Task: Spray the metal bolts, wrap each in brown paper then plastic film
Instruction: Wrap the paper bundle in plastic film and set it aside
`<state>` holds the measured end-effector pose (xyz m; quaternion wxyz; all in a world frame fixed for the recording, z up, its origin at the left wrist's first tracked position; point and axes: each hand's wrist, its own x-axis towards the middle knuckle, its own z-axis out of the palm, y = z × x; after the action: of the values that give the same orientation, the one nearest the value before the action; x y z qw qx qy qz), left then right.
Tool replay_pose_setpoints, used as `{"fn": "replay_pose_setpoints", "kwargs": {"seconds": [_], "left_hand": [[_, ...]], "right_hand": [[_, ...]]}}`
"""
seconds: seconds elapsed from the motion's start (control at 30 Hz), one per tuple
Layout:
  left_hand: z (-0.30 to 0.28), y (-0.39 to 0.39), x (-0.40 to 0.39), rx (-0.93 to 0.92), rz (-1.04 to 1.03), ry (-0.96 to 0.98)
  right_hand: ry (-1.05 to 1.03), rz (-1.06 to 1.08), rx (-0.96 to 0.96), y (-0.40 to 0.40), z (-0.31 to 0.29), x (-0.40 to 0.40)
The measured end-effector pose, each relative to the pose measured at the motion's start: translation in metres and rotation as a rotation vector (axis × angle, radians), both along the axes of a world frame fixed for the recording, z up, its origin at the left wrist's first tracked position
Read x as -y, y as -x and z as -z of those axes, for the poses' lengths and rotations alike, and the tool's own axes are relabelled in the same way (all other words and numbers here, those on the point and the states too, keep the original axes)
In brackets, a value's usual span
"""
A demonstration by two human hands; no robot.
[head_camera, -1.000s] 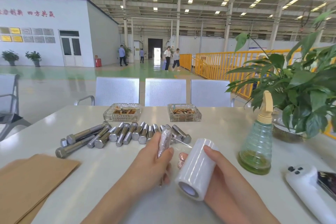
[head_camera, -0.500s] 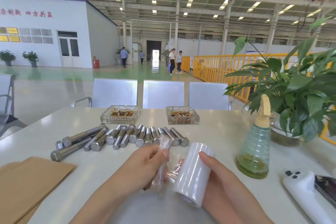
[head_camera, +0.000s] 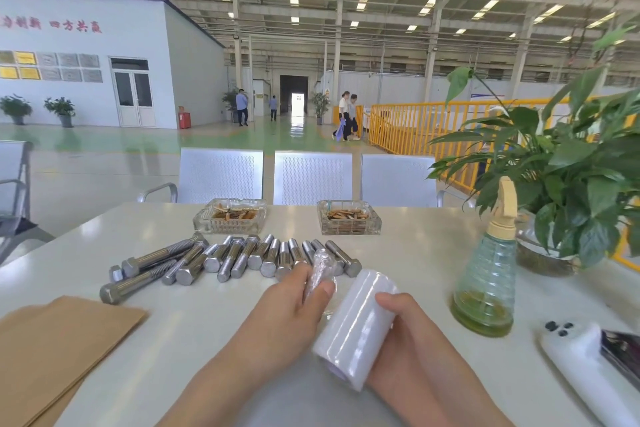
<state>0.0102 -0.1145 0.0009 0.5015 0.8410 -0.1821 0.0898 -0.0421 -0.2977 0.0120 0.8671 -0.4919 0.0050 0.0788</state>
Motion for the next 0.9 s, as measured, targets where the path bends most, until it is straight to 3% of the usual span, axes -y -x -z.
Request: {"fn": "replay_pose_setpoints", "kwargs": {"seconds": [0.1, 0.23, 0.4, 0.53, 0.67, 0.8, 0.87, 0.9], "left_hand": [[-0.001, 0.000, -0.001, -0.220, 0.060, 0.169], [-0.009, 0.002, -0.018, -0.273, 0.242, 0.264], [-0.010, 0.002, -0.014, -0.272, 0.168, 0.337], [-0.005, 0.007, -0.005, -0.193, 0.139, 0.248], [-0.004, 0.009, 0.000, -0.172, 0.149, 0.185], [-0.002, 0.006, 0.001, 0.002, 0.061, -0.001], [-0.005, 0.008, 0.004, -0.084, 0.081, 0.030], [-0.009, 0.009, 0.006, -0.217, 0.094, 0.105]], "right_hand": [[-0.110, 0.025, -0.140, -0.004, 0.003, -0.006], [-0.126, 0.035, -0.082, -0.005, 0.003, 0.000], [-0.094, -0.034, -0.020, -0.008, 0.009, -0.003], [-0.103, -0.155, 0.038, -0.007, 0.016, -0.004], [-0.159, -0.141, 0.005, -0.012, 0.021, 0.002], [-0.136, -0.206, 0.028, -0.012, 0.025, -0.006], [-0.109, -0.175, 0.056, -0.014, 0.024, -0.007], [-0.116, -0.171, 0.063, -0.014, 0.024, -0.006]]}}
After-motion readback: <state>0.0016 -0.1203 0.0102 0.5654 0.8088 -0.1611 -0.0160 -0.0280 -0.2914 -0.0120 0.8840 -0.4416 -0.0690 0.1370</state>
